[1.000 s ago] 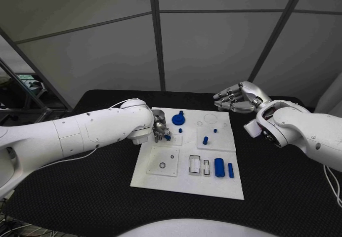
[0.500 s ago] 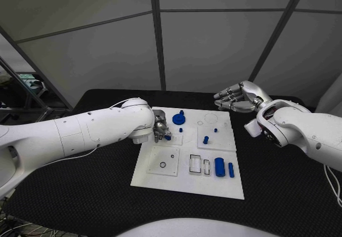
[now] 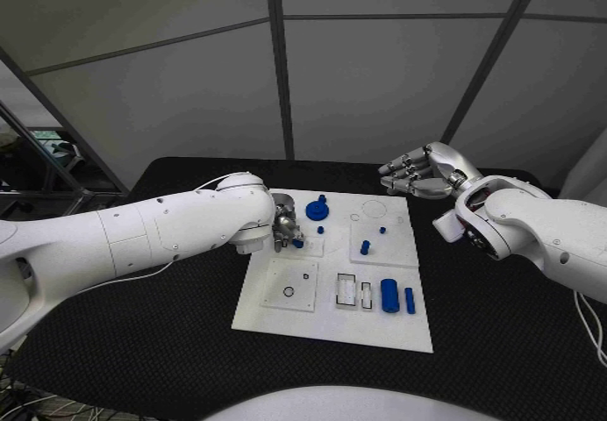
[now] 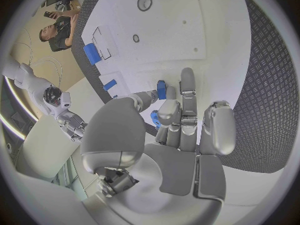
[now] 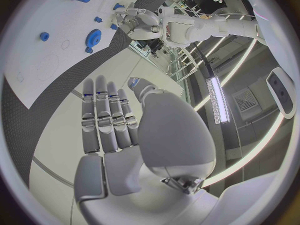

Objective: Assemble the parts on the task board

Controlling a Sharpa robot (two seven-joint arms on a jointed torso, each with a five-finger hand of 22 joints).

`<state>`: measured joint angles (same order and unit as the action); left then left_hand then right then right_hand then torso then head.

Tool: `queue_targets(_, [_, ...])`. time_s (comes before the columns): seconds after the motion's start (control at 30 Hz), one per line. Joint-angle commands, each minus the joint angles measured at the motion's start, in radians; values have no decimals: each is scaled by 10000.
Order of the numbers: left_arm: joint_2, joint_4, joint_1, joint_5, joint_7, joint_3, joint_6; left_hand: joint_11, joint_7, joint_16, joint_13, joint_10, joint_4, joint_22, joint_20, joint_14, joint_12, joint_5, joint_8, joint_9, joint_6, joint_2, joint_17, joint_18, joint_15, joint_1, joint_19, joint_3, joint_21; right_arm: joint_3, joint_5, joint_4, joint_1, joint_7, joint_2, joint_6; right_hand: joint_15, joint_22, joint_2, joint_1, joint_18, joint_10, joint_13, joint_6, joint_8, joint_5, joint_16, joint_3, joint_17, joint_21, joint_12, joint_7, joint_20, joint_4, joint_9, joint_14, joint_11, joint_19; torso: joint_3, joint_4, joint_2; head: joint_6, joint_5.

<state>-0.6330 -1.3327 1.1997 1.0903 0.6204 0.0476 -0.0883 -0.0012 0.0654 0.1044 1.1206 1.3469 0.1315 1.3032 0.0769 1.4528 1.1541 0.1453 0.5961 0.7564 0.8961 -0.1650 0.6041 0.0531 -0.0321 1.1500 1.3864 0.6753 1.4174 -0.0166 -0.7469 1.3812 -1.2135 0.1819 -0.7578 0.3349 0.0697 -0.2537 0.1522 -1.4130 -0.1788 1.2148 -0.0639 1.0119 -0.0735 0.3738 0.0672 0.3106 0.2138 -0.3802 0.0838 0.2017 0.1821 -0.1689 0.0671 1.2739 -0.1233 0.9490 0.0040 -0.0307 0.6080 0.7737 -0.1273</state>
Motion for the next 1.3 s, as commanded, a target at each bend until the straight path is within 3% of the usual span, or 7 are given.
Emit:
queue_targets(0.03, [14, 7, -12, 88, 145, 14, -306, -18, -71, -48, 38, 77, -732, 29, 8, 85, 76, 34, -31, -35, 104, -16, 30, 99, -27, -243, 92, 423, 48, 7, 31, 5, -18, 80, 10, -39, 94, 9, 30, 103, -24, -45, 10, -64, 52, 30, -30, -13, -17, 66, -25, -16, 88, -41, 3, 10, -57, 13, 1, -4, -3, 3, -2])
queue_targets(0.23, [44, 50, -12, 88, 214, 14, -335, -31, -94, -81, 137, 106, -443, 121, -3, 93, 189, 29, -177, -155, 367, 16, 92, 80, -38, -629, 155, -821, 70, 7, 31, 2, -18, 72, 10, -51, 95, 14, 31, 113, -24, -49, 10, -67, 53, 30, -31, -16, -20, 73, -26, -15, 90, -45, 3, 8, -58, 15, 1, -2, -5, 22, 4])
queue_targets(0.5, [84, 180, -11, 107, 281, 14, -324, -22, -94, -133, 277, 161, -27, 259, -10, 109, 346, 25, -253, -137, 537, 243, 162, 55, -45, -798, 244, -2542, 111, 7, 31, 5, -18, 10, -6, -94, 104, 38, 38, 153, -24, -77, 12, -93, 58, 30, -39, -29, -40, 110, -33, -7, 99, -58, 0, -7, -68, 21, -1, 3, -10, 25, 6])
queue_targets(1.0, [152, 331, -8, 115, 285, 12, -265, -22, -80, -172, 336, 180, 416, 332, -15, 123, 423, 46, -263, -22, 573, 517, 208, 46, -37, -831, 284, -3653, 120, 6, 31, -13, -18, -21, 12, -145, 128, 91, 39, 222, -22, -138, 14, -134, 61, 29, -49, -51, -82, 191, -47, 11, 121, -83, 0, -53, -91, 21, 1, 1, -7, 31, 13])
queue_targets(1.2, [126, 323, -8, 115, 238, 11, -194, -21, -78, -194, 372, 200, 1017, 381, -12, 131, 471, 46, -282, 37, 604, 478, 233, 38, -31, -1170, 310, -4608, 129, 6, 31, -25, -18, -23, 12, -162, 133, 102, 40, 235, -22, -149, 14, -142, 61, 29, -50, -56, -90, 207, -49, 14, 125, -87, 0, -62, -96, 21, 1, 3, -2, 31, 26])
queue_targets(1.3, [88, 281, -9, 72, 173, 9, -99, -11, -73, -207, 377, 195, 1368, 378, -12, 135, 481, -218, -306, 67, 595, 493, 246, 42, -30, -1188, 304, -5118, 113, 5, 31, -34, -18, -20, 16, -167, 138, 114, 37, 252, -22, -159, 13, -150, 60, 30, -50, -62, -98, 225, -49, 18, 130, -95, 0, -71, -101, 22, -5, 6, -9, 23, 31])
